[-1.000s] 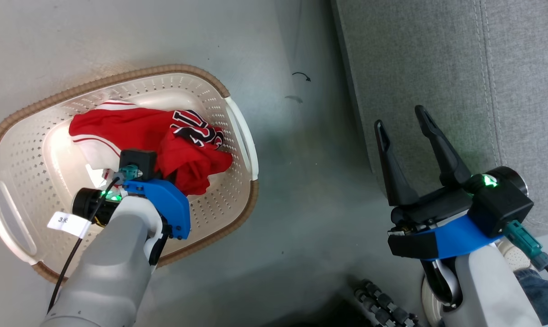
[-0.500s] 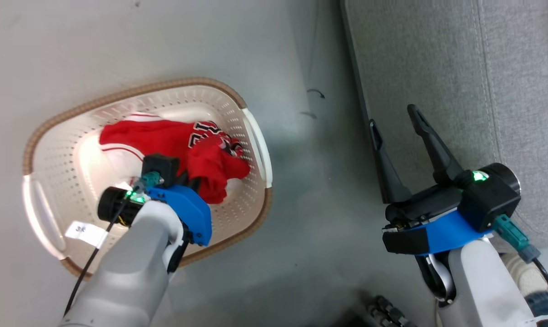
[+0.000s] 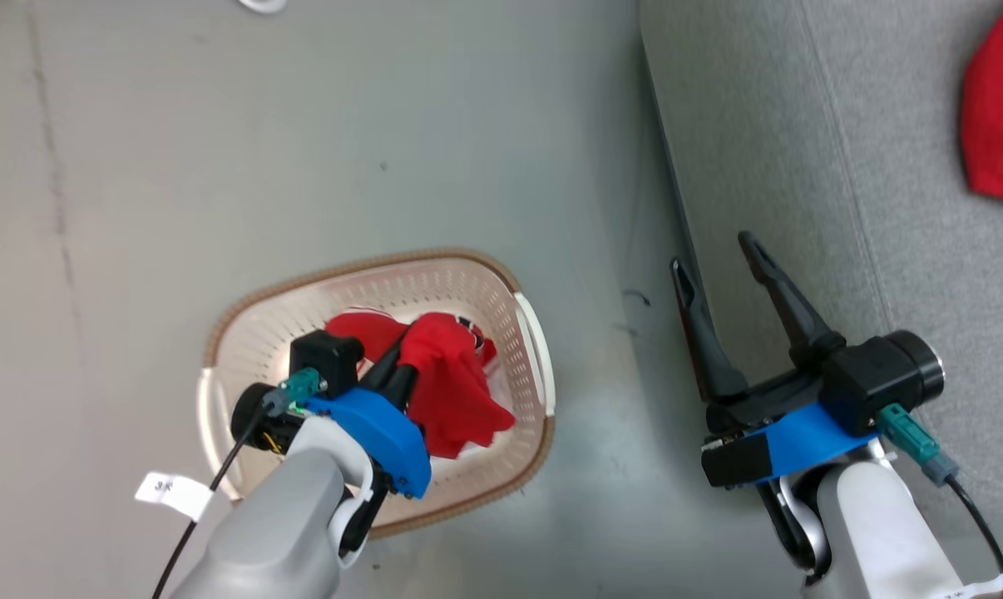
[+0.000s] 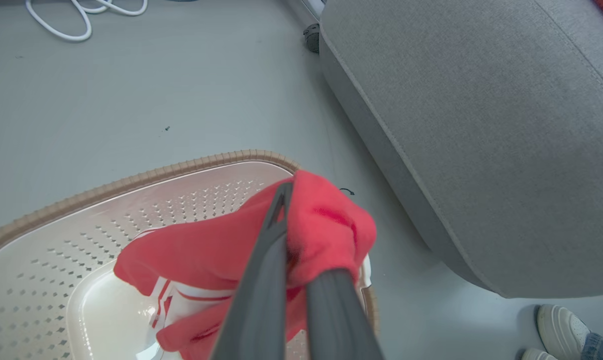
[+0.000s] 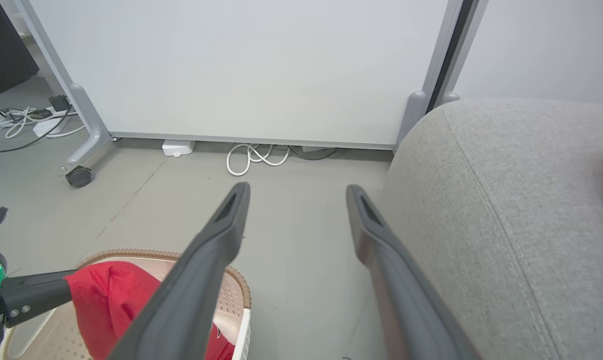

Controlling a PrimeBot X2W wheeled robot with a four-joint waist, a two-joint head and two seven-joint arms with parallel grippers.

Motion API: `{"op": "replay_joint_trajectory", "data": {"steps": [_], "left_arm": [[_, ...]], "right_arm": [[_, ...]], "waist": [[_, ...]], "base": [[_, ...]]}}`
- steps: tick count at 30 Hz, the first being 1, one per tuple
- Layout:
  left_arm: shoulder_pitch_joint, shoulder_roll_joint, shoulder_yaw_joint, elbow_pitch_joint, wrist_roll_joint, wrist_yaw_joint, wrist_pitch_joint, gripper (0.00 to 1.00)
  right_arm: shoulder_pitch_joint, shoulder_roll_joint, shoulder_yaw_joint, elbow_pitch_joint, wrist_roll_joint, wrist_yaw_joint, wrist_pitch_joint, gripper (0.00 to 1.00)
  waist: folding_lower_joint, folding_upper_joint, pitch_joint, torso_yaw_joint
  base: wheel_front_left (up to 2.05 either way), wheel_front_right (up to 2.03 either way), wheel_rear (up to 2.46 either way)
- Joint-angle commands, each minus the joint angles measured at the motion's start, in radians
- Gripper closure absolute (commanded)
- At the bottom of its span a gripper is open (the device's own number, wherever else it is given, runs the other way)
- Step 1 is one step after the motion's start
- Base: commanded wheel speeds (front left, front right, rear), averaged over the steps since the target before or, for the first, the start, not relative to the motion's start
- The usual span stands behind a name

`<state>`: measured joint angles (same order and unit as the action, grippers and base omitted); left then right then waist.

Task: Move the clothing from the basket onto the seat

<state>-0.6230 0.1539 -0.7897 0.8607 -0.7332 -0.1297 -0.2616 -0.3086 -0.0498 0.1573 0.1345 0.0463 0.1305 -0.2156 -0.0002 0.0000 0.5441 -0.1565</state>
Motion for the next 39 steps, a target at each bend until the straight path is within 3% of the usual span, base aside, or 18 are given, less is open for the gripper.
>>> {"op": "replay_joint_trajectory", "data": {"steps": [1,12,20,39], "left_arm": [[0.031,0.003,0.018,-0.037,0.019,0.0,-0.005,1.0],[0.098,-0.003,0.052,-0.214,0.084,0.0,-0.005,1.0],[0.046,0.006,0.0,-0.288,0.116,0.0,-0.005,1.0],[-0.22,-0.063,-0.152,-0.2,0.046,0.0,-0.005,1.0]], "right_arm": [[0.023,-0.001,-0.005,0.002,0.0,0.0,0.006,0.0],[0.092,-0.001,-0.014,0.007,0.008,0.0,0.041,0.0],[0.136,-0.001,-0.012,0.005,0.018,0.0,0.062,0.0],[0.198,-0.001,0.014,0.012,0.035,0.0,0.092,0.0]], "waist": [[0.0002,0.0,-0.114,0.06],[0.0002,0.0,-0.293,0.118],[0.0002,0.0,-0.385,0.151],[0.0002,0.0,-0.49,0.18]], "base": [[0.0,0.0,0.0],[0.0,0.0,0.0],[0.0,0.0,0.0],[0.0,0.0,0.0]]}}
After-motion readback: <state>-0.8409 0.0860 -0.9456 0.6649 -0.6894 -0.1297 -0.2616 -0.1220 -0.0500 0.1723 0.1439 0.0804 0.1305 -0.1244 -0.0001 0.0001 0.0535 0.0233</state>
